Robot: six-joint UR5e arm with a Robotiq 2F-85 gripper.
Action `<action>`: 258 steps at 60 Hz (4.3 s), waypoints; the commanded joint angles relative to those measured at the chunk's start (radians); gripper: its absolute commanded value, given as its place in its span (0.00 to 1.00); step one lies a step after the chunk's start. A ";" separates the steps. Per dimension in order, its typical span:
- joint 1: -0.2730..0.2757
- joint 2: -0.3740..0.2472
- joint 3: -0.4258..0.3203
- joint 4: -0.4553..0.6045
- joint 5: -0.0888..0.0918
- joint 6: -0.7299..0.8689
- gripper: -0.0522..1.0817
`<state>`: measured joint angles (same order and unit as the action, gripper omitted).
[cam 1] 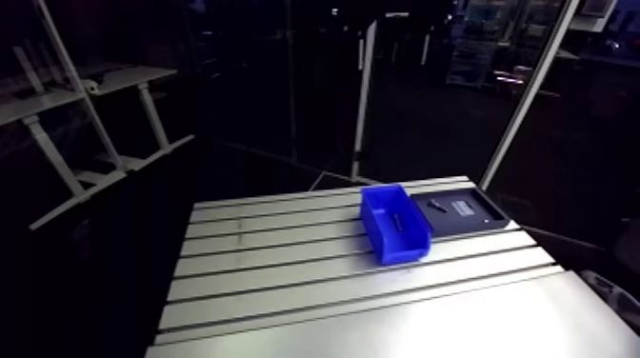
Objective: Pick up the M10 bolt from the tray and put it into the blue bin.
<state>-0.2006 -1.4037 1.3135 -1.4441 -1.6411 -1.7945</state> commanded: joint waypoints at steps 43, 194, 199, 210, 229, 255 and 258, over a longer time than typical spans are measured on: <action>-0.169 0.089 0.002 -0.078 0.004 -0.549 0.07; -0.318 0.388 0.140 -0.484 0.024 -1.055 0.25; -0.318 0.402 0.140 -0.501 0.025 -1.055 0.30; -0.318 0.413 0.150 -0.509 0.025 -1.055 0.36; -0.318 0.424 0.177 -0.561 0.024 -1.054 0.43; -0.318 0.434 0.215 -0.585 0.019 -1.052 0.43; -0.318 0.434 0.215 -0.585 0.019 -1.052 0.43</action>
<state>-0.5186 -0.9741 1.5178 -2.0239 -1.6219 -2.8478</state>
